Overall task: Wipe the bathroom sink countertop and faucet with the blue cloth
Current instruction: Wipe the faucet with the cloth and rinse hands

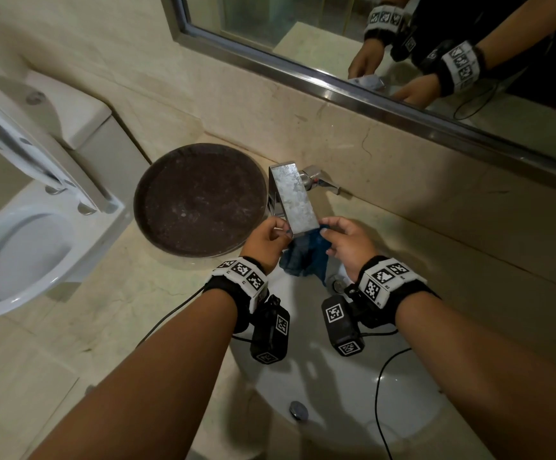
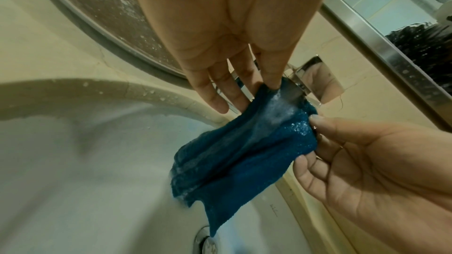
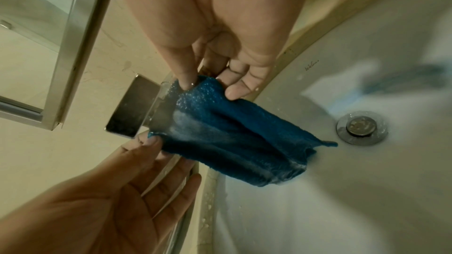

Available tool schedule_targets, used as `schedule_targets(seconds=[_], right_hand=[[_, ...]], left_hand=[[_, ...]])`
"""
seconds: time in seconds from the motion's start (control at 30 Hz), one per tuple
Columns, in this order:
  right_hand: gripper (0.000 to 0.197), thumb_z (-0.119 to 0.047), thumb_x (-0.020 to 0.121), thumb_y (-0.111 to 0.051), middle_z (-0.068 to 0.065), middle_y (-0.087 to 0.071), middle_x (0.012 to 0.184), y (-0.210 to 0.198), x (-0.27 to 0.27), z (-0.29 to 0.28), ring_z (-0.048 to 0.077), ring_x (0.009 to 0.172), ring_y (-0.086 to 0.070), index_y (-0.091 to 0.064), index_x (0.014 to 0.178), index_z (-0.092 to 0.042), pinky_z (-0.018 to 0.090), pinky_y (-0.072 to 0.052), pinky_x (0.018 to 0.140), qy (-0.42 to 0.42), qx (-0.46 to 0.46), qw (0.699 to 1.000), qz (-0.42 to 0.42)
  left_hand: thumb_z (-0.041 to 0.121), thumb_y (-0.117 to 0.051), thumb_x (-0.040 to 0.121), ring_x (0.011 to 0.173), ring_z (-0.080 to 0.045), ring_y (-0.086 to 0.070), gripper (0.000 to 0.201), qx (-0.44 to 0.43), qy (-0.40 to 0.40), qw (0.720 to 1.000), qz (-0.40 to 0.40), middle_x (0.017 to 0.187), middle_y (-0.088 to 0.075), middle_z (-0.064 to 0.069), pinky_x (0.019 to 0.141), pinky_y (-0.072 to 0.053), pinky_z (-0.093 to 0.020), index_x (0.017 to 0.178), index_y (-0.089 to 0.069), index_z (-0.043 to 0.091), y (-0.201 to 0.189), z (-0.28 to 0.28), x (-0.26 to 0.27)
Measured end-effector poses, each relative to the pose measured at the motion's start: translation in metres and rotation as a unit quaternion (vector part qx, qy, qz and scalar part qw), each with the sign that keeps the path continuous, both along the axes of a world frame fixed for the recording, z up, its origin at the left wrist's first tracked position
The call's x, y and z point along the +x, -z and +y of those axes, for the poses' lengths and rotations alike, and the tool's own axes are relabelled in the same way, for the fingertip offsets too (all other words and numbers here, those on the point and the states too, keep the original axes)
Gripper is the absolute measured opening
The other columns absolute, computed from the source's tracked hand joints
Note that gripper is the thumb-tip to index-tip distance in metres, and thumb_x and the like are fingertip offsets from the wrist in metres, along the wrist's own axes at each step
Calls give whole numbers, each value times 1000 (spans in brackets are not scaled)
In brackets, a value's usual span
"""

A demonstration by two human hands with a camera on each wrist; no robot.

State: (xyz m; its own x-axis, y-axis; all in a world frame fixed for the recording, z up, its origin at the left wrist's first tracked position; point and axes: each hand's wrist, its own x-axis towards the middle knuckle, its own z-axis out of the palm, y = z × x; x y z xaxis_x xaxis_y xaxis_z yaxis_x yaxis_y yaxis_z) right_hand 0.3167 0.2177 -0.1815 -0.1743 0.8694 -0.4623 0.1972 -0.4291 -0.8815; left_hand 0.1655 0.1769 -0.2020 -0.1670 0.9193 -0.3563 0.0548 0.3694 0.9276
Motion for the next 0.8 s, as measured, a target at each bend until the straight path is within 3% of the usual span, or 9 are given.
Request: schedule_targets(seconds=[0.17,0.27,0.33,0.4,0.47,0.53,0.63,0.7,0.8], right_hand=[[29,1,94,-41,3,-60,95,-2,-7,-2,17,83,-57,-54,81,-21,24,-47,65,15,-33,998,48],[25,2,94,-40,4,-60,94,-4,-14,-3,18,83,-59,-51,84,-18,24,-49,64,10,-59,995,80],[18,2,94,-40,5,-62,94,-7,-18,-3,17,82,-61,-52,97,-12,21,-52,59,12,-79,990,114],[20,1,95,-39,6,-63,96,-9,-18,-4,16,83,-63,-49,110,-7,20,-54,60,12,-89,988,127],[19,1,96,-37,6,-62,97,-8,-17,-4,17,83,-63,-50,106,-8,21,-55,62,8,-87,989,121],[22,4,95,-36,7,-61,95,-8,-14,-1,18,80,-63,-50,92,-12,23,-55,63,10,-85,991,103],[27,5,93,-38,5,-60,89,-8,-7,4,18,75,-61,-52,84,-16,27,-52,67,0,-72,996,56],[25,4,93,-41,5,-61,88,-10,-3,8,17,74,-62,-53,85,-17,29,-52,69,-13,-72,996,41],[21,1,92,-44,6,-62,95,-14,1,14,18,78,-62,-54,93,-16,30,-53,73,-26,-67,997,14]], left_hand=[[-2,-55,89,69,-11,-54,18,-22,22,999,-22,77,-57,-1,56,-45,-13,94,-53,15,-4,-4,-2],[-2,-61,85,74,-16,-55,34,-55,71,996,7,85,-57,-3,60,-47,-18,116,-54,10,-3,-4,-1],[4,-63,85,72,-17,-55,32,-74,98,992,43,89,-59,-5,59,-48,-19,116,-56,7,-3,-4,1],[9,-62,87,78,-18,-56,26,-76,100,990,65,99,-63,-11,68,-49,-25,113,-59,7,-1,-4,3],[12,-60,89,87,-21,-55,16,-76,84,992,64,102,-62,-13,80,-47,-33,105,-58,12,0,-4,3],[13,-56,92,88,-23,-56,5,-78,77,992,62,97,-60,-13,82,-48,-40,96,-53,16,1,-3,4],[16,-54,93,87,-35,-61,11,-79,75,993,51,99,-60,-27,81,-51,-52,85,-50,22,5,-2,6],[17,-53,94,96,-42,-61,9,-77,69,994,21,106,-60,-27,83,-50,-59,89,-52,25,5,-2,10],[14,-53,94,107,-35,-58,12,-67,53,996,-14,112,-61,-16,93,-47,-56,102,-52,22,2,-2,14]])
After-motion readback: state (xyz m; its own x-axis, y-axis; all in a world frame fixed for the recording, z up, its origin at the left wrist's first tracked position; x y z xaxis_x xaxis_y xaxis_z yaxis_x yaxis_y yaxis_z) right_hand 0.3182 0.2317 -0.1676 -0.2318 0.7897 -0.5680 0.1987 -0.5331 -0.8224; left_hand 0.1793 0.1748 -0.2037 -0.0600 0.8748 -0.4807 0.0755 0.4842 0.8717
